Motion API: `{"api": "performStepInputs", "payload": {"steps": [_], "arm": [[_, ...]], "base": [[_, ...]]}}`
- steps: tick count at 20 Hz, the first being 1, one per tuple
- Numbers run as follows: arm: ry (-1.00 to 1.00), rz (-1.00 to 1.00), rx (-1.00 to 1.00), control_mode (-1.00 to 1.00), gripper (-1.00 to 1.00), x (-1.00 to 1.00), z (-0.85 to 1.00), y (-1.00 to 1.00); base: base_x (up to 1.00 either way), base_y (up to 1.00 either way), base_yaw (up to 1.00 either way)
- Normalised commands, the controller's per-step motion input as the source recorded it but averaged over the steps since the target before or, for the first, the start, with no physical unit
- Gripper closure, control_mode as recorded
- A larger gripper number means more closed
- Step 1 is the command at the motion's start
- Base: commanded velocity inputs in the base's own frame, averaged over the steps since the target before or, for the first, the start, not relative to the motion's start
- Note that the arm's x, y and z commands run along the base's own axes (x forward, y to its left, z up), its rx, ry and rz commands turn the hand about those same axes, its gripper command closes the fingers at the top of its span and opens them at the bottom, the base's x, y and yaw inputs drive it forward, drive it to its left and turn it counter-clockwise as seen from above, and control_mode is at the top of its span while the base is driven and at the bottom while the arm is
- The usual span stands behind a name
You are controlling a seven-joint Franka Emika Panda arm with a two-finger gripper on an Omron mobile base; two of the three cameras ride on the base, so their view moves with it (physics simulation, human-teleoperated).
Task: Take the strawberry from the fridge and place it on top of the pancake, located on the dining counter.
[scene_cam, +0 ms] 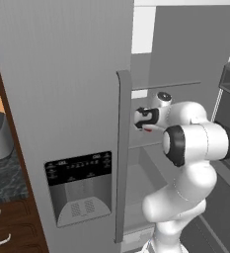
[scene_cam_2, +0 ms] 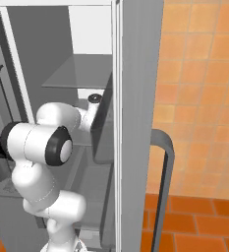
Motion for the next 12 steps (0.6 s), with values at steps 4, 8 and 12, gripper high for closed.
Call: {"api": "performStepInputs", "payload": {"steps": [4,8,12], "arm": [[0.0,0.0,0.0,-1.0,1.0,-0.03,-0.17,0.0],[0.0,0.0,0.0,-1.0,1.0,-0.02,-0.07,0.0],[-0.02,0.01,0.0,-1.0,1.0,-0.51,0.06,0.0]], "base": [[0.0,0.0,0.0],[0.0,0.0,0.0],[0.0,0.0,0.0]]}}
